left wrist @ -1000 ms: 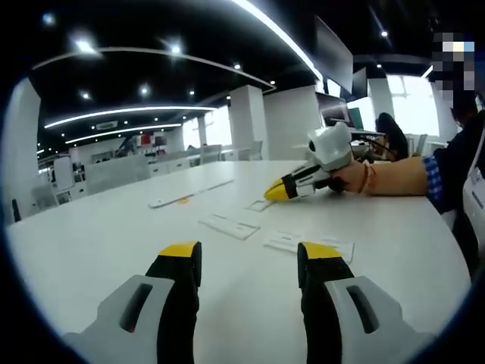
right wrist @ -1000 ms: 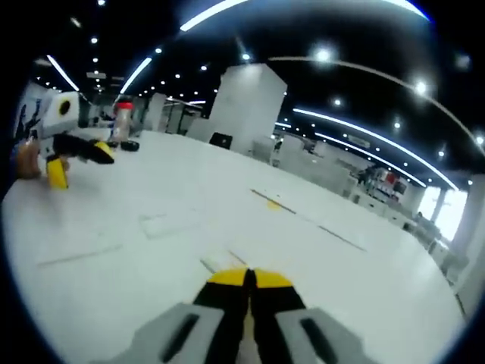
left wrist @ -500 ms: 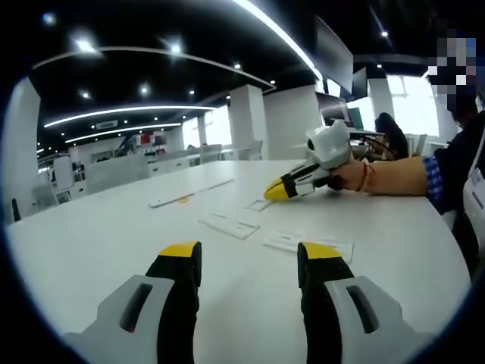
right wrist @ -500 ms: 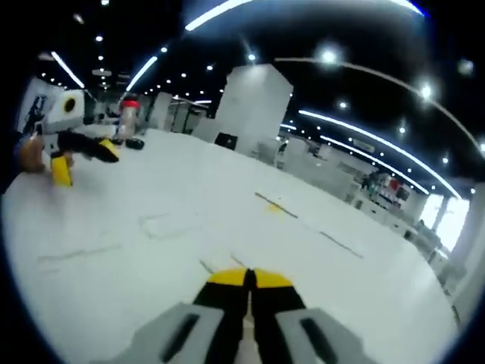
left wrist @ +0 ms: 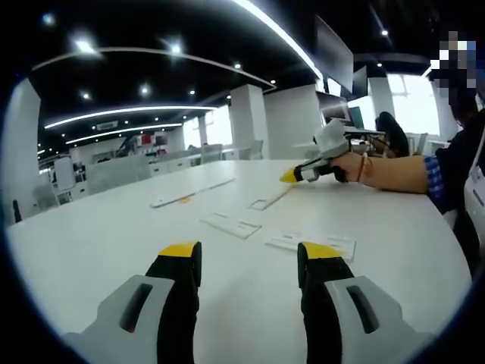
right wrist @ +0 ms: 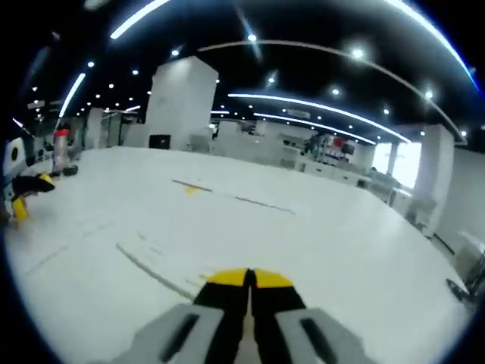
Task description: Locate the socket holder cover, grip the socket holder cover, clip it into the socket holder slot.
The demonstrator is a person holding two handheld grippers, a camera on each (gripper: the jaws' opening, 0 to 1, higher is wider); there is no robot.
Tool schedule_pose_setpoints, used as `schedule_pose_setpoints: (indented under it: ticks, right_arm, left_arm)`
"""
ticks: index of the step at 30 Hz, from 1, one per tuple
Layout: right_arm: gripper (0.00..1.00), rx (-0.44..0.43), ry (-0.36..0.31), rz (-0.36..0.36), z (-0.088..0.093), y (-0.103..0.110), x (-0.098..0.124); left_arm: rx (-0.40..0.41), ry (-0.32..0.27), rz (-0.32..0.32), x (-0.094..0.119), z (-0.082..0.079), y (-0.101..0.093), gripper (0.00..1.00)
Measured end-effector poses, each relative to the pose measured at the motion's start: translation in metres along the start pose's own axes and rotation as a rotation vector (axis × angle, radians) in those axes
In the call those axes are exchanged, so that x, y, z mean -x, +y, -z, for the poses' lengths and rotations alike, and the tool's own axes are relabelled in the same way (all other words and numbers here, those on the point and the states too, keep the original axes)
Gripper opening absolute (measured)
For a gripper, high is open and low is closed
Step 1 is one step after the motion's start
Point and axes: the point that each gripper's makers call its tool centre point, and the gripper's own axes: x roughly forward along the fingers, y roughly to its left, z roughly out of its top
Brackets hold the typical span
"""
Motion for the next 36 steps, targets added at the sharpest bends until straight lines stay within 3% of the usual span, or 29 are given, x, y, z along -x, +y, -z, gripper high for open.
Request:
schedule_pose_setpoints:
  ticks: [13,23,31,33,36]
  right_arm:
    - [0.04,-0.02,0.019,-0.017,0.004,0.001,-0.001]
    - [0.04,-0.077,0.022,-0.087,0.009,0.003,-0.002]
    - [0.04,-0.096,0.01,-0.103,0.007,0.005,-0.002]
    - [0.04,-0.132,-0.006,-0.147,0.003,0.013,-0.002]
    - [0.04,-0.067,0.027,-0.125,0.009,0.011,-0.002]
  left_arm:
    - [0.0,0.002,0.0,-0.001,0.0,0.001,0.51]
    - [0.0,0.0,-0.001,-0.001,-0.001,0.002,0.51]
    - [0.0,0.001,-0.002,-0.001,-0.001,0.003,0.51]
    - [0.0,0.001,-0.003,-0.001,-0.001,0.003,0.51]
    - [-0.001,0.001,-0.004,-0.001,-0.001,0.003,0.51]
